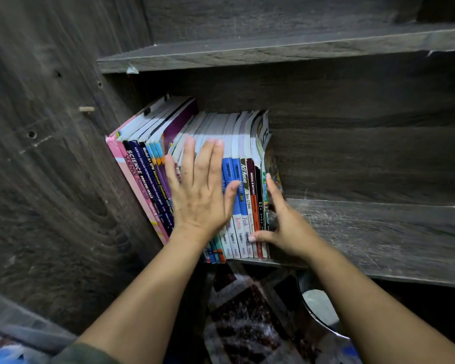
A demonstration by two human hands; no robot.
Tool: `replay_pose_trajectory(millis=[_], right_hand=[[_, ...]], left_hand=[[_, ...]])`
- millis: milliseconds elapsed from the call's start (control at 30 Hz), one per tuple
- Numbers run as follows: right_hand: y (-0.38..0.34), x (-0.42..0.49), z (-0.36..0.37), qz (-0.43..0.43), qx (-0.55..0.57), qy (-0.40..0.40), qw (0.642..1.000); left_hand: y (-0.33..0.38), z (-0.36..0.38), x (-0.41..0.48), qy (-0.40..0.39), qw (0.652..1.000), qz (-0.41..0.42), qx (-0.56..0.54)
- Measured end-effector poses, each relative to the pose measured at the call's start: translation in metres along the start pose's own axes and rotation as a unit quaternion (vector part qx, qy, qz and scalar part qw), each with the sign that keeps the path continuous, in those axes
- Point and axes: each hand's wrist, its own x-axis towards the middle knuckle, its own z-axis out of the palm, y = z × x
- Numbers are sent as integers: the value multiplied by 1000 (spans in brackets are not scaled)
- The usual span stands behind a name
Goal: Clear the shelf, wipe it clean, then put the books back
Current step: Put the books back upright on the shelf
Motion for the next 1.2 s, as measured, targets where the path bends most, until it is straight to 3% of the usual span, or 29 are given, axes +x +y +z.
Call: replay_pose_trajectory(millis=[167,267,500,733,867,1000,1100,1200], right_hand=[[13,3,-10,2,74,-52,996],[31,7,-26,51,151,-110,981],[52,28,7,140,102,64,983],[62,50,35,145,227,59,961],[70,50,25,125,251,29,959],[73,48,23,114,200,-5,973],[61,41,27,53,191,91,976],[34,29,16,-97,110,198,969]], left_hand=[[12,-3,4,-10,998,-61,2],[14,-7,5,-10,998,-67,-20],[16,-10,3,-15,997,-68,-35],[12,-9,0,-1,997,-54,-50],[15,-5,-1,8,997,-60,-45],[18,0,0,21,996,-81,-16],[19,3,-1,34,996,-76,12],[19,3,-1,37,996,-75,10]])
